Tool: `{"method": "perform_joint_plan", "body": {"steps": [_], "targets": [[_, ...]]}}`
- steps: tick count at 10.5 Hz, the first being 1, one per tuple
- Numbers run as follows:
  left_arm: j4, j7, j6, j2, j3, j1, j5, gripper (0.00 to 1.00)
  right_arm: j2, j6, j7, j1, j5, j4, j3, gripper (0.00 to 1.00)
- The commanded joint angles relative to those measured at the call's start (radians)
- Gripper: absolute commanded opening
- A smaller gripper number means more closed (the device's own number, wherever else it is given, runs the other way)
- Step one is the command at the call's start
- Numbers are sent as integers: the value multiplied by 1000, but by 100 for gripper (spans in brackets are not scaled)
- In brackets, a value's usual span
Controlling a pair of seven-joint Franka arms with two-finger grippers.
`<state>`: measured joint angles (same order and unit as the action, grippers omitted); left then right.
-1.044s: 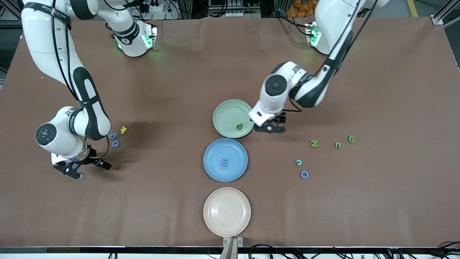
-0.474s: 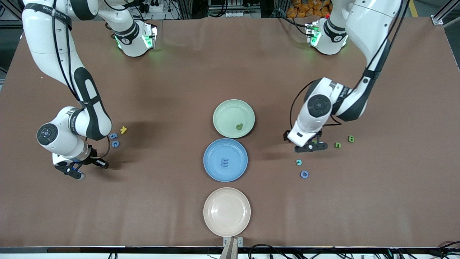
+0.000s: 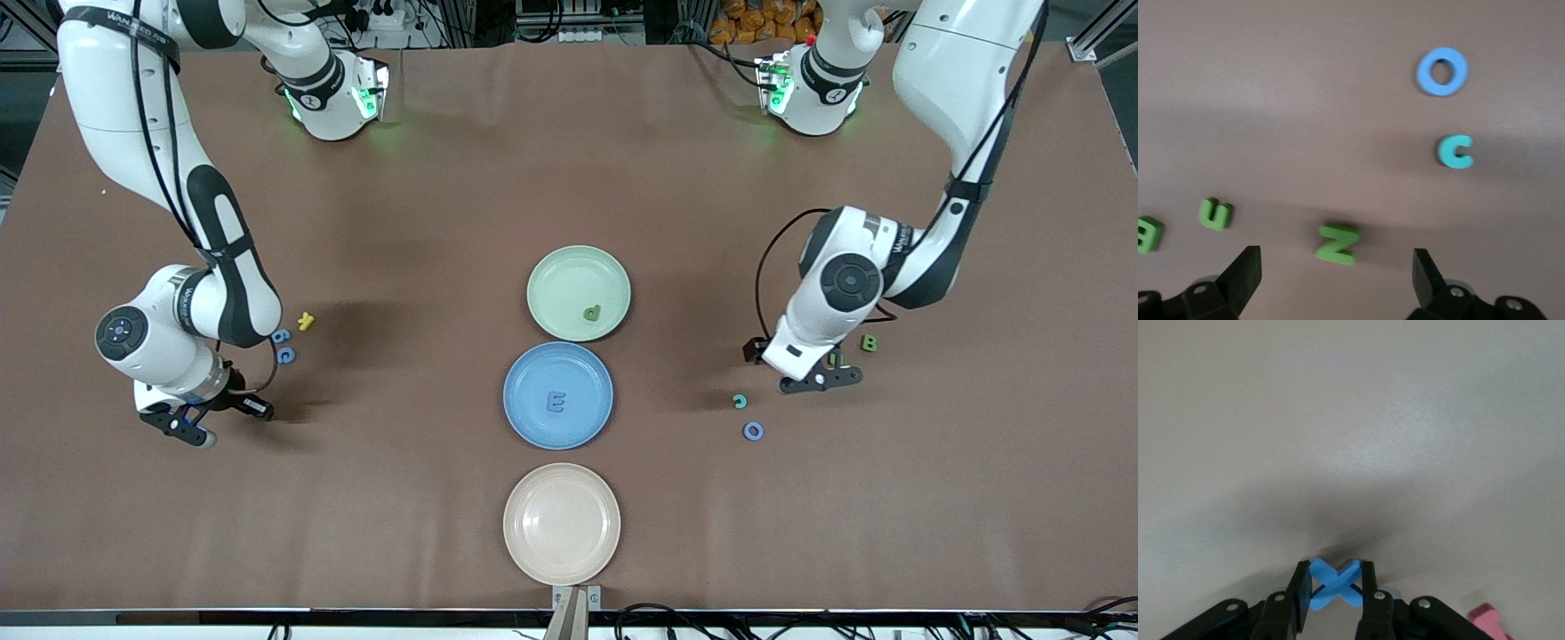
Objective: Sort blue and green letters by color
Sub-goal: 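Grasp the blue x and carry it to the blue plate with the right gripper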
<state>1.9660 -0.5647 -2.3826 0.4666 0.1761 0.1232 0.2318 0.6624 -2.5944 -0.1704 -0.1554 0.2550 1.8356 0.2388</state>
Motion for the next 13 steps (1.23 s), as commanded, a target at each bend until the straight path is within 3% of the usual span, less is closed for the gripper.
{"method": "perform_joint_plan", "body": {"steps": [1,8,13], "targets": [[11,167,-21,4,10,-72,26,100,-20,95,-68,-30,18,-74,-10,0],[11,523,-127,69,14,-174,26,100,5,91,-446,-196,21,-228,-96,0],[73,664,-132,63,29,-246,24,100,66,74,-647,-389,20,-343,-101,0]]}}
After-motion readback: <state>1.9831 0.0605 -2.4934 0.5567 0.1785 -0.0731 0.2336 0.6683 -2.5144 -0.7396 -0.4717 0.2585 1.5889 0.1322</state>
